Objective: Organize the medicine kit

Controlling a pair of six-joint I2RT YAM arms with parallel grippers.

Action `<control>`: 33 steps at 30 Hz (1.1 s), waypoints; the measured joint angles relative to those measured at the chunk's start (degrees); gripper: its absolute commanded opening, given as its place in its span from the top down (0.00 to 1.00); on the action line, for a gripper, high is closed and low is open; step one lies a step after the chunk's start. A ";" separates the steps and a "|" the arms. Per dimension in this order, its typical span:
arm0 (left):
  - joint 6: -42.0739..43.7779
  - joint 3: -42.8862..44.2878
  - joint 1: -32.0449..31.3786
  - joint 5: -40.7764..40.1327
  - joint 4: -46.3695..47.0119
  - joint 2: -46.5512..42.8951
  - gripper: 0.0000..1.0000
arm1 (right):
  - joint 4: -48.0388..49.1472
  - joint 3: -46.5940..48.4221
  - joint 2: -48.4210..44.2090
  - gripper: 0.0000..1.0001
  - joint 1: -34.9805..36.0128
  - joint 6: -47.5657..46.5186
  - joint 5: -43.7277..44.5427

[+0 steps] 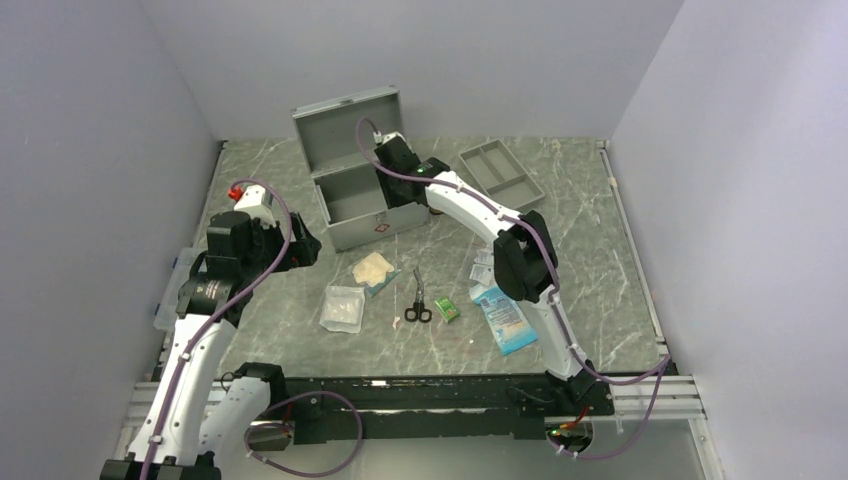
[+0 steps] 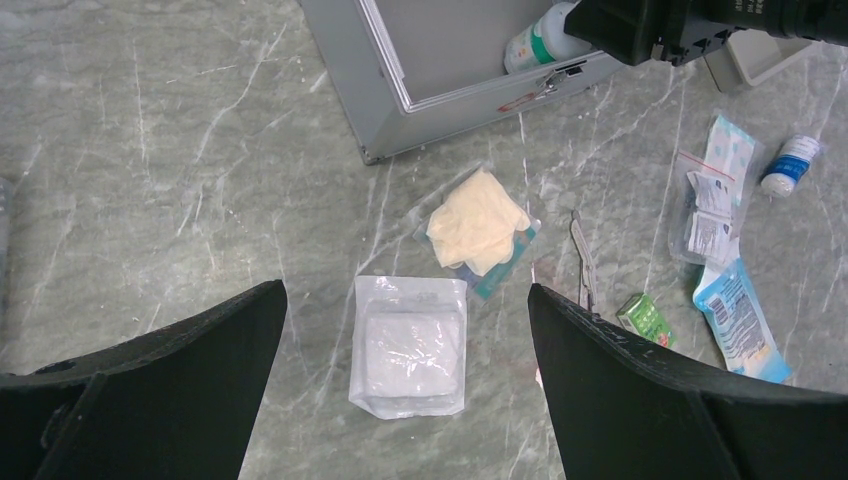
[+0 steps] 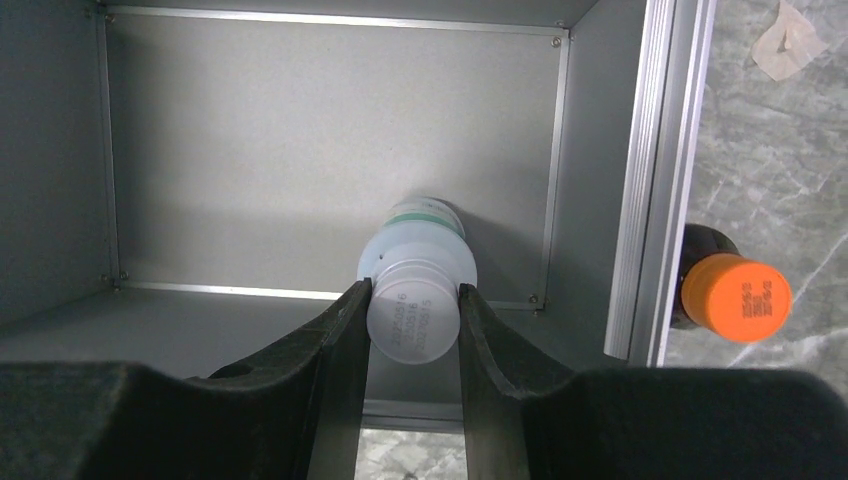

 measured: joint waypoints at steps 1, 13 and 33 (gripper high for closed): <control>0.00 0.00 0.00 0.02 0.02 0.00 0.01 | -0.02 -0.57 -0.55 1.00 0.07 0.00 0.04; -0.02 0.00 0.00 0.57 0.02 0.00 0.01 | 0.31 -12.50 -9.20 1.00 1.38 0.37 -0.07; -0.02 0.00 0.37 1.01 0.02 0.07 0.01 | 7.61 -19.82 -13.88 1.00 2.95 9.33 -4.63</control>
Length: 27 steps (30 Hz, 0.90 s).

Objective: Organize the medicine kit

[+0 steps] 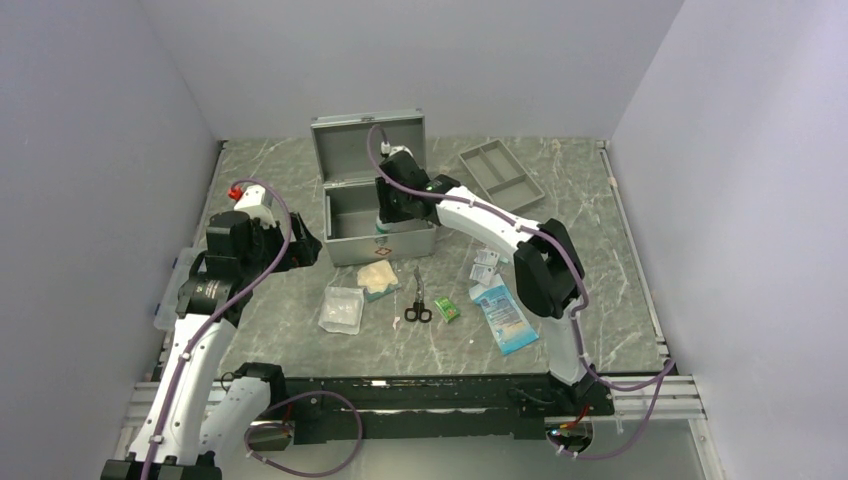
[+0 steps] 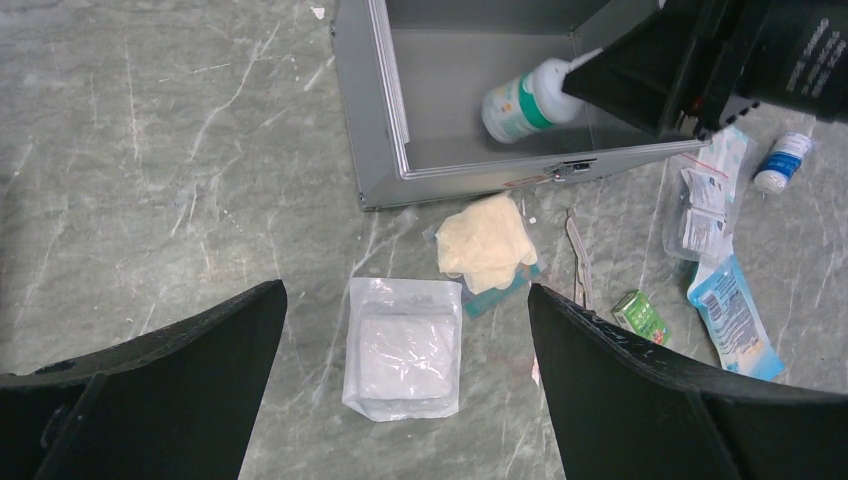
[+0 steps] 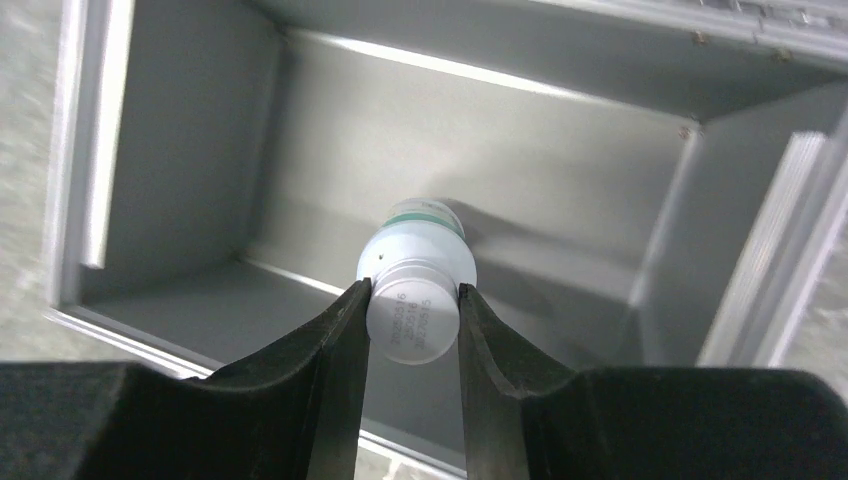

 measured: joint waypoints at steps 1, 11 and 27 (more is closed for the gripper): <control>0.00 0.00 0.00 -0.02 0.00 0.00 0.01 | 0.96 0.42 0.37 1.00 -0.20 0.92 -0.90; 0.00 0.00 0.00 -0.02 0.00 -0.02 0.01 | 10.58 6.10 10.93 1.00 -3.21 12.26 -16.92; 0.00 0.00 0.00 0.00 0.00 -0.09 0.01 | 18.23 4.28 14.60 0.68 -5.05 20.50 -32.72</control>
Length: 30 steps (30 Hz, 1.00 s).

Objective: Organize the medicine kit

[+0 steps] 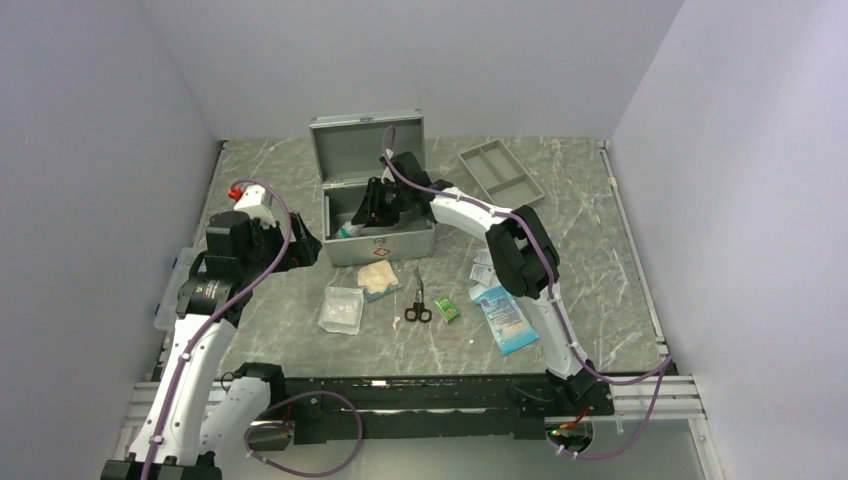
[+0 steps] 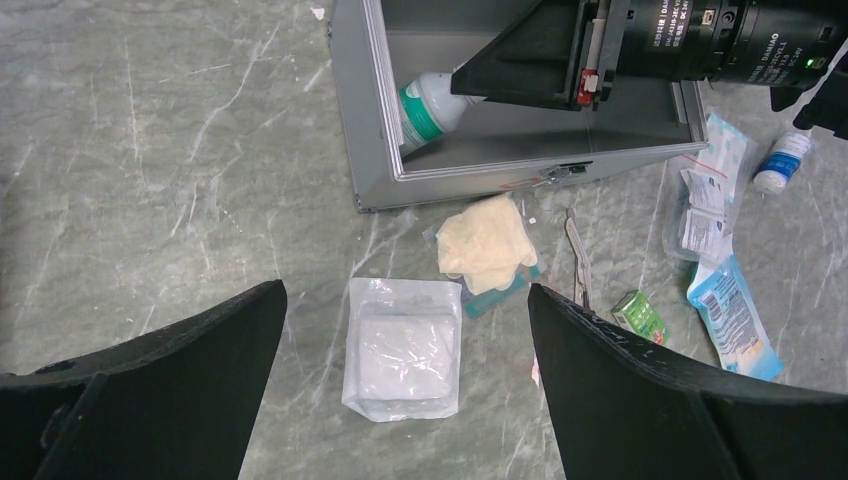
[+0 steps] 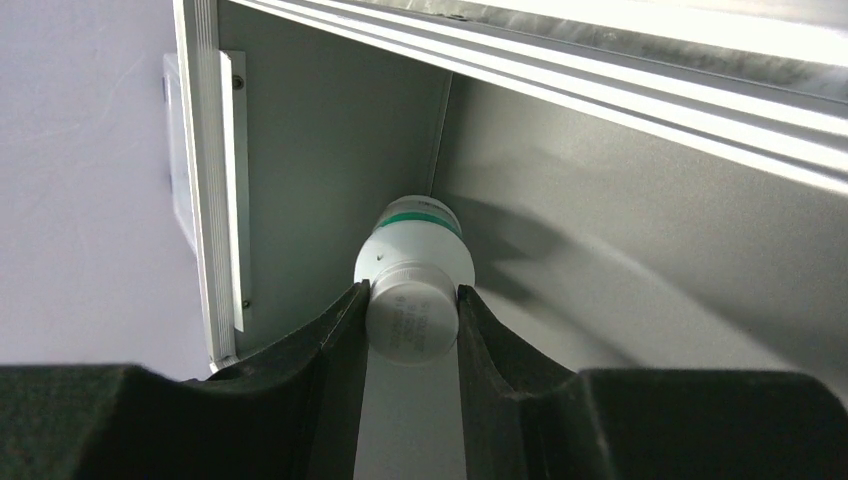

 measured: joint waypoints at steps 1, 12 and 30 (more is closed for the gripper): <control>0.00 0.00 0.00 0.00 0.00 0.00 0.01 | 0.44 -0.39 -0.09 0.65 -0.07 0.24 -0.13; -0.02 0.00 0.00 0.00 0.00 0.00 0.01 | -3.69 -1.55 -1.16 0.35 0.39 -1.14 2.93; -0.02 0.00 0.02 0.11 0.02 -0.11 0.01 | -15.17 0.98 -8.11 0.17 1.81 -8.02 16.11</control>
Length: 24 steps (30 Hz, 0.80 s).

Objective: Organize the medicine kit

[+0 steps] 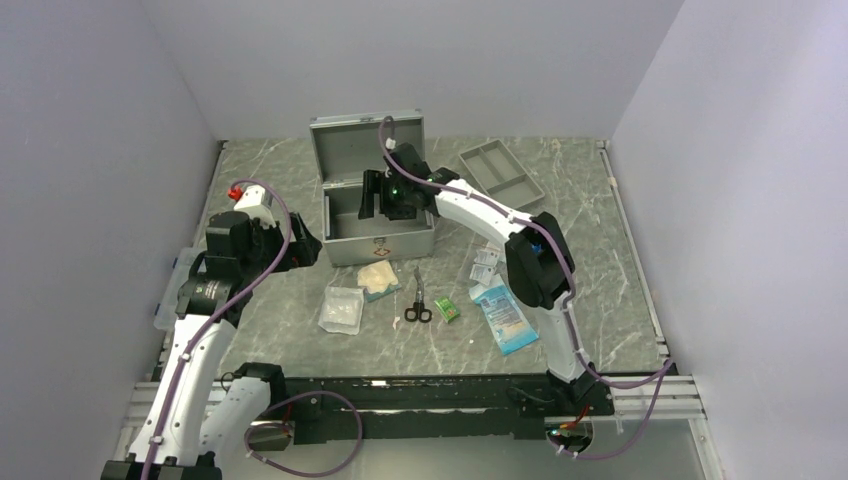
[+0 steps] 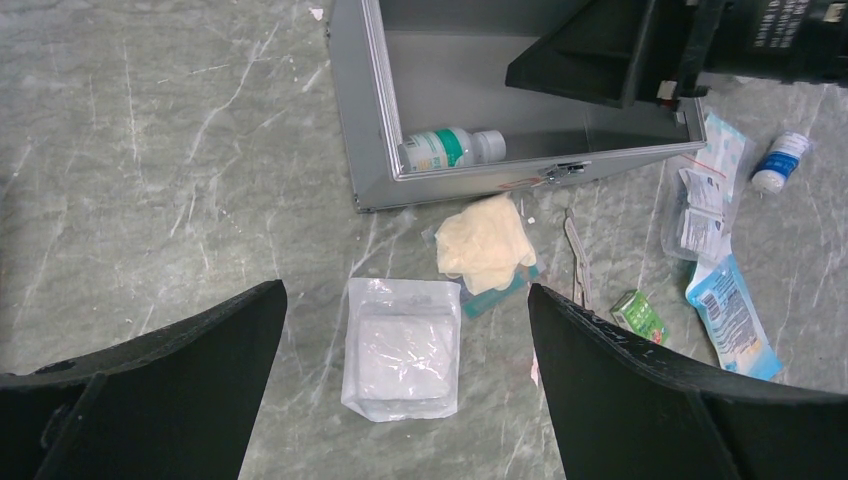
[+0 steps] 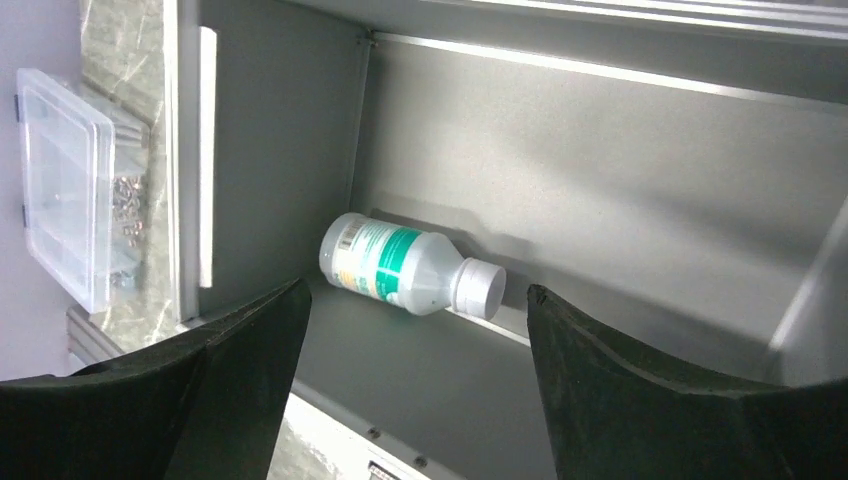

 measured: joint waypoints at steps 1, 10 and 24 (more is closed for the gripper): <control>0.00 0.00 0.00 0.02 -0.02 0.00 0.01 | -0.66 0.46 -0.50 0.16 0.28 -0.55 1.11; 0.00 0.00 0.04 0.33 0.00 0.02 0.01 | -6.93 0.46 -11.80 0.09 4.33 -8.28 14.25; -0.04 0.00 0.63 1.33 0.02 0.17 0.01 | -8.09 -10.27 -29.46 0.15 -3.13 -14.05 28.02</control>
